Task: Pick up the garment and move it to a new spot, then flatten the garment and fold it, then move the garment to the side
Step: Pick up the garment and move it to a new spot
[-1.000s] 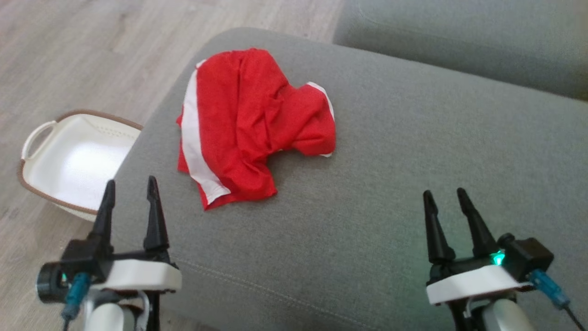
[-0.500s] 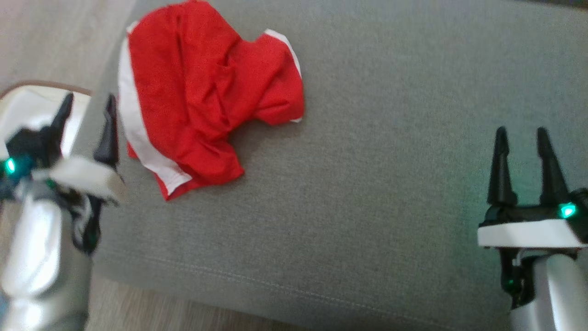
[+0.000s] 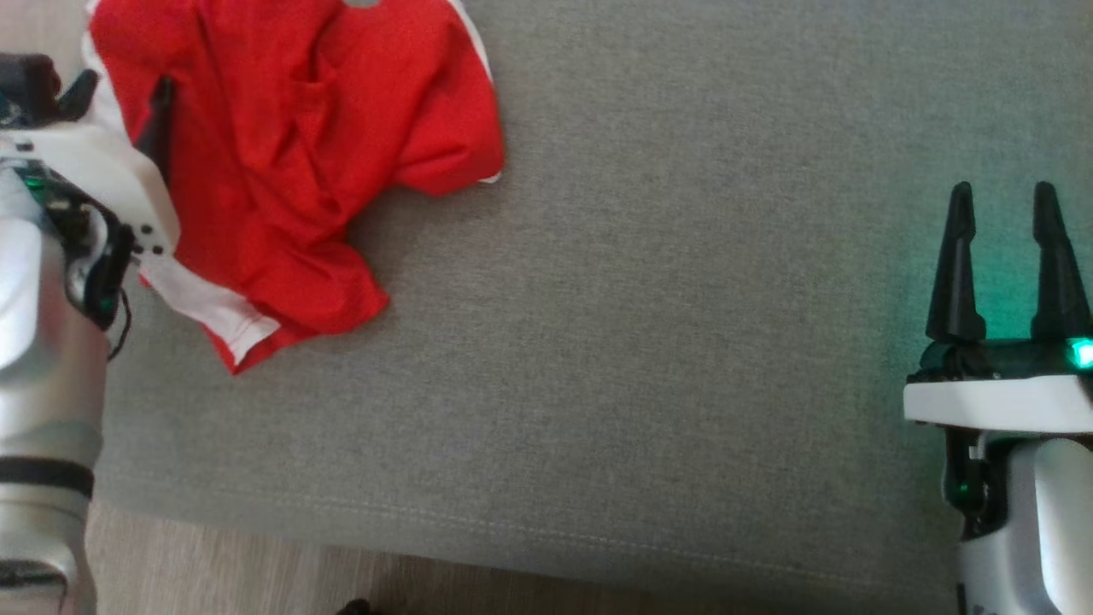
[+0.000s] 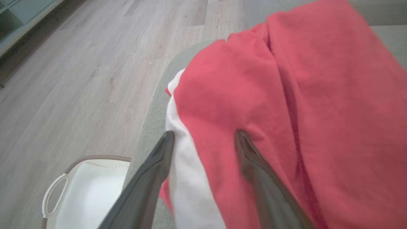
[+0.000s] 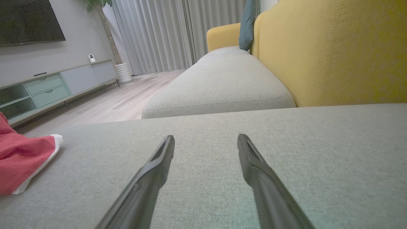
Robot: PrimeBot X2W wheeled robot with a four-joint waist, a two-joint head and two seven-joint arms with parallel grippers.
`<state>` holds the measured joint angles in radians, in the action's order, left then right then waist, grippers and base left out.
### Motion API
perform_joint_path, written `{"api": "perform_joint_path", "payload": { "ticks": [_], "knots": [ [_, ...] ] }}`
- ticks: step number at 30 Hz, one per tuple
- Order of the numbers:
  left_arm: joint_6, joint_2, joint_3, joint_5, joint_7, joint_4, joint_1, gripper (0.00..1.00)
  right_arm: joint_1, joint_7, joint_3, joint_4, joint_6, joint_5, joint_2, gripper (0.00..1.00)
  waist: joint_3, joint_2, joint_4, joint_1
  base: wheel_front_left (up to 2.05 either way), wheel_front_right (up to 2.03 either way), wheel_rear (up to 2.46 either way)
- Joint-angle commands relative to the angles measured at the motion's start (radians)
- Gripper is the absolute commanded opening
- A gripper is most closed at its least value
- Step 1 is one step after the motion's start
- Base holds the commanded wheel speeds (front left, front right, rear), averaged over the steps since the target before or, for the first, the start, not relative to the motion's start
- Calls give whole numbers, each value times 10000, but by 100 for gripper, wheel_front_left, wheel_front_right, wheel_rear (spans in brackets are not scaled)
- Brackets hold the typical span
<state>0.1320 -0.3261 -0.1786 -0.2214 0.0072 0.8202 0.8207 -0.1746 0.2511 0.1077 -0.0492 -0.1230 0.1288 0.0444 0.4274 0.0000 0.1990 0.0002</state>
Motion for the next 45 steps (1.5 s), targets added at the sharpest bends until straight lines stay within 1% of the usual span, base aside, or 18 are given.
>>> {"api": "perform_joint_path", "payload": {
  "ticks": [1, 5, 6, 7, 11, 16, 19, 22, 23, 27, 33, 36, 40, 45],
  "knots": [
    [-17, -721, 172, -151, -94, 93, 603, 100, -181, 87, -299, 377, -77, -111, 58, 100, 198, 0, -184, -2, 0, 0, 0],
    [-16, -779, -81, -448, -243, 879, 1047, 100, -176, 84, -341, 420, -77, -120, 58, 100, 316, 0, -293, -2, 0, 0, 0],
    [-15, -765, -138, -533, -254, 1065, 1127, 76, -172, 84, -339, 424, -77, -123, 58, 100, 330, 0, -308, -2, 0, 0, 0],
    [-15, -768, -170, -606, -300, 1234, 1204, 0, -167, 84, -338, 423, -77, -125, 58, 100, 332, 0, -321, -2, 0, 0, 0],
    [-22, -842, -236, -594, -978, 1708, 1449, 0, -128, 87, -341, 344, -77, -94, 58, 100, 190, 0, -352, -2, 0, 0, 0],
    [-198, -977, -378, -388, -1892, 1931, 1592, 0, -45, 94, -535, 50, -77, 107, 58, 100, -368, 0, -379, -2, 0, 0, 0],
    [-257, -1065, -443, -303, -2243, 1796, 1637, 0, 21, 100, -620, -145, -77, 260, 58, 100, -798, 0, -392, -2, 0, 0, 0],
    [-378, -1109, -448, -253, -2492, 1334, 1647, 0, 83, 103, -668, -290, -77, 439, 58, 100, -1230, 0, -405, -2, 0, 0, 0],
    [-378, -1109, -448, -253, -2492, 1334, 1647, 0, 83, 103, -668, -290, -77, 439, 58, 100, -1230, 0, -405, -2, 0, 0, 0],
    [-527, -1056, -368, -268, -2647, 134, 1529, 0, 219, 104, -777, -431, -77, 639, 58, 100, -1791, 0, -462, -2, 0, 0, 0],
    [-689, -844, -265, -376, -2683, -2498, 986, 0, 258, 105, -1036, -421, -77, 1017, 58, 100, -2358, 0, -788, -2, 0, 0, 0],
    [-818, -568, -293, -523, -2609, -3724, 718, 0, 253, 105, -1108, -408, -77, 1180, 58, 100, -2565, 0, -1018, -2, 0, 0, 0],
    [-1013, -172, -522, -636, -2116, -5235, 428, 0, 198, 106, -1129, -307, -77, 1353, 58, 100, -2716, 0, -1462, -2, 0, 0, 0],
    [-1223, 391, -980, -706, -1508, -6607, 176, 0, 21, 106, -1026, -101, -77, 1487, 58, 100, -2733, 0, -2181, -2, 0, 0, 0]
  ]
}}
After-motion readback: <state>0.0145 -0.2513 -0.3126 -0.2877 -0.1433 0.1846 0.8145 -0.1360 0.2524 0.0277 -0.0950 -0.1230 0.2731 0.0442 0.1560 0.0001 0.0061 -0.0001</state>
